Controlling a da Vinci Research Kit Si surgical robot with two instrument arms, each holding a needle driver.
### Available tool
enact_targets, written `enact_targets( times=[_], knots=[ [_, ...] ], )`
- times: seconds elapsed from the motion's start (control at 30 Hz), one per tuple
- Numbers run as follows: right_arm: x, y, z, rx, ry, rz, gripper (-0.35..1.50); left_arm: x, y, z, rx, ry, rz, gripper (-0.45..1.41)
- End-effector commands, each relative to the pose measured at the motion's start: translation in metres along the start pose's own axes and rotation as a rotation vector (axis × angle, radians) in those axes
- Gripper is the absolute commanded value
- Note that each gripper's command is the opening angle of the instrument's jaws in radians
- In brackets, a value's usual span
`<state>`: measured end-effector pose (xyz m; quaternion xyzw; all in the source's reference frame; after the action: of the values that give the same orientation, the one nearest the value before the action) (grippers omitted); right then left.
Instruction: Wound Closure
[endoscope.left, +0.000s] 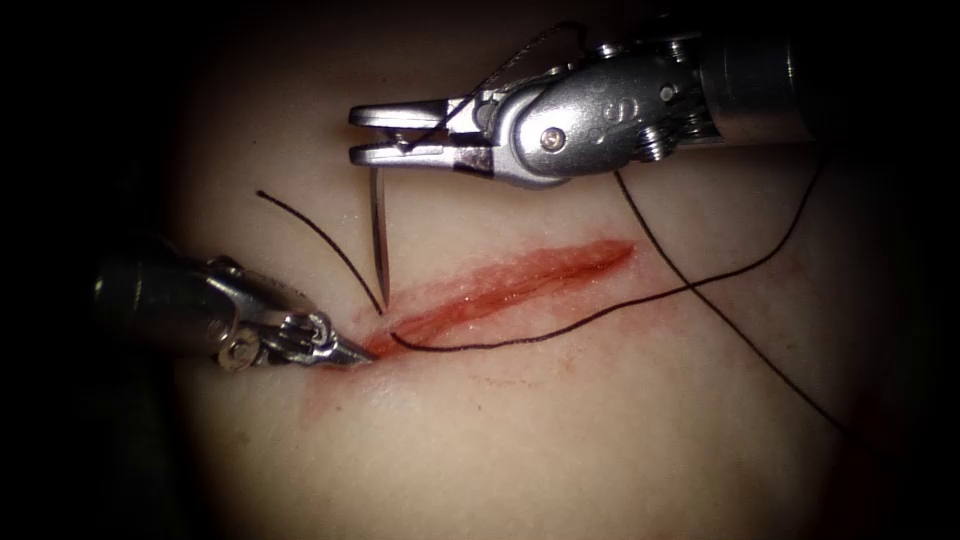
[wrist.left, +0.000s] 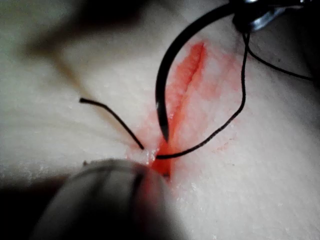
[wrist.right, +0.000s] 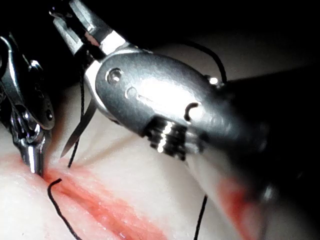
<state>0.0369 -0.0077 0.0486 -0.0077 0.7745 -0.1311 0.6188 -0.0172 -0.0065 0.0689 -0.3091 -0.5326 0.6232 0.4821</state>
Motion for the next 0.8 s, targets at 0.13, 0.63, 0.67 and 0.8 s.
enact_targets(
  times=[0.13,0.63,0.67,0.8],
  knots=[
    [-0.0013,-0.0010,0.0009,0.012,0.000,0.007,-0.35,0.0001,-0.0003,0.0006,-0.001,-0.001,-0.002,-0.45],
    [-0.0035,-0.0026,0.0013,-0.009,-0.019,0.091,-0.35,0.0003,0.0001,0.0003,-0.005,-0.006,0.001,-0.45],
    [-0.0036,-0.0027,0.0013,-0.014,-0.024,0.096,-0.35,0.0003,0.0001,0.0003,-0.005,-0.006,0.001,-0.45],
    [-0.0036,-0.0028,0.0014,-0.026,-0.015,0.125,-0.35,0.0003,0.0002,0.0003,-0.005,-0.006,0.001,-0.45]
  ],
)
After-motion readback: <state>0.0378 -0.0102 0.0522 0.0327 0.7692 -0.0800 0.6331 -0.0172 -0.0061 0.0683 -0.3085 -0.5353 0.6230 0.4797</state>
